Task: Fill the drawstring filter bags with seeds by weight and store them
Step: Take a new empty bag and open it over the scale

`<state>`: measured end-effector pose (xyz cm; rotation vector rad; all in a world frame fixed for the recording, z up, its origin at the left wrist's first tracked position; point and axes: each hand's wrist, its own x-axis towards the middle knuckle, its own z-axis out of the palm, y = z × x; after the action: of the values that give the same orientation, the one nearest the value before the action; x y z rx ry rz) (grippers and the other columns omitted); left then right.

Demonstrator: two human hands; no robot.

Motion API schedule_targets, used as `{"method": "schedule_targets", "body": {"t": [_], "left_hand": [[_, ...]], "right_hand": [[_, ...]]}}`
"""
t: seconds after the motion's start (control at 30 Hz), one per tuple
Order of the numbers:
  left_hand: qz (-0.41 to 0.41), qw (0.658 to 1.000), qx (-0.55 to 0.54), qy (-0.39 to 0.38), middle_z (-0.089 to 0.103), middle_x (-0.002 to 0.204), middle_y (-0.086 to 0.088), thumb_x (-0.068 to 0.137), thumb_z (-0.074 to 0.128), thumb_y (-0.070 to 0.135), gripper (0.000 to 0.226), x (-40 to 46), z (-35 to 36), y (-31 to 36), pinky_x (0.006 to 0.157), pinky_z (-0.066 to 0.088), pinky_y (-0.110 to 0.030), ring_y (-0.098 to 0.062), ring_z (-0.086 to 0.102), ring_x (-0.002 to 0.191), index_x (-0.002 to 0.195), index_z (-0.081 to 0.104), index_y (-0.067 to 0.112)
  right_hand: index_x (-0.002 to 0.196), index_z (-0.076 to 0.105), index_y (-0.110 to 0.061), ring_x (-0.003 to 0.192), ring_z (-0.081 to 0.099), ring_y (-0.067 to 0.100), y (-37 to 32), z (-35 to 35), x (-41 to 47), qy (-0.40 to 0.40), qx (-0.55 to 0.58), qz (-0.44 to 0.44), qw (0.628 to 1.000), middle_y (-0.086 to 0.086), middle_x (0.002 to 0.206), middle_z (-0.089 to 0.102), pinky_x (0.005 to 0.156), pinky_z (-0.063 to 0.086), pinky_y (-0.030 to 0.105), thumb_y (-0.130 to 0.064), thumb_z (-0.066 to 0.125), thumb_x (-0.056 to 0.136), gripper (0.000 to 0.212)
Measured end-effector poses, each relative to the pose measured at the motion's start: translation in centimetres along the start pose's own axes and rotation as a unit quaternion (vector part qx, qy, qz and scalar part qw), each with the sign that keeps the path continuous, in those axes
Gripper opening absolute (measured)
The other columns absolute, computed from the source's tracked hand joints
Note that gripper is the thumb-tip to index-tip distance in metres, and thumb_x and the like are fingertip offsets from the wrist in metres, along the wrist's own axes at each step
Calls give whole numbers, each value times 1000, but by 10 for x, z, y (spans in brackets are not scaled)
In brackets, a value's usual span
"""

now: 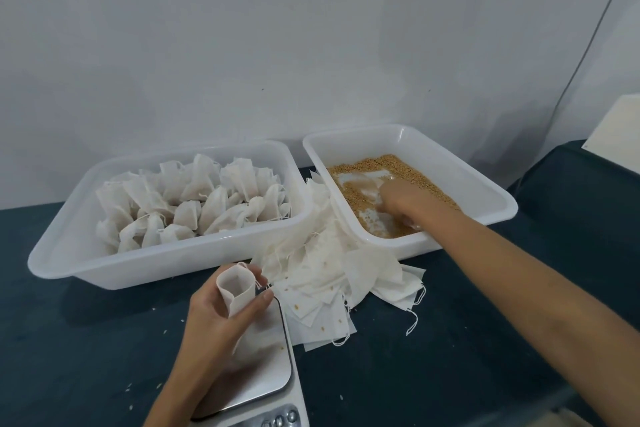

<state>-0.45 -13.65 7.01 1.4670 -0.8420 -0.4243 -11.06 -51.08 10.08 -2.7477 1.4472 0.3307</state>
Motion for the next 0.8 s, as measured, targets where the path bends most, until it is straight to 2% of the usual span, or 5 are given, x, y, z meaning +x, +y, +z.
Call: {"method": "schedule_targets", "body": {"t": [0.17,0.37,0.53,0.7,0.8], "left_hand": [[-2,1000,-1,-4,73,93,-7,82,80,3,18,-1,1,2,75,52,-19,-19,67,87,98,71,2],[-5,1000,-7,-4,73,93,-9,83,79,-1,17,-1,1,4,73,52,-17,-17,67,85,97,70,1],[-7,1000,-10,-3,74,94,-10,83,79,-3,18,-1,1,5,75,52,-17,-16,67,86,99,70,1],[-10,1000,-14,-4,74,95,-9,83,79,-1,19,-1,0,4,75,52,-16,-15,68,87,100,70,2],[-9,1000,-13,-6,74,95,-9,82,79,1,20,-1,1,2,76,53,-18,-17,68,88,99,70,1]], "right_hand": [[76,65,-5,46,62,14,-16,-2,-14,-19,5,-33,999,4,62,64,48,47,26,-24,59,100,32],[80,64,-16,53,61,25,-35,-7,-24,-84,81,-72,991,15,71,70,65,56,36,-10,55,99,22],[79,65,-1,60,65,26,-27,-12,-24,-139,142,-69,978,15,72,73,75,59,42,-13,51,100,28],[87,49,-10,42,48,15,-15,-1,-17,-195,294,-54,934,2,56,55,44,43,26,-34,45,108,32],[84,52,-9,48,50,16,-14,1,-15,-150,303,-62,939,6,64,58,47,45,28,-26,62,101,25]]}}
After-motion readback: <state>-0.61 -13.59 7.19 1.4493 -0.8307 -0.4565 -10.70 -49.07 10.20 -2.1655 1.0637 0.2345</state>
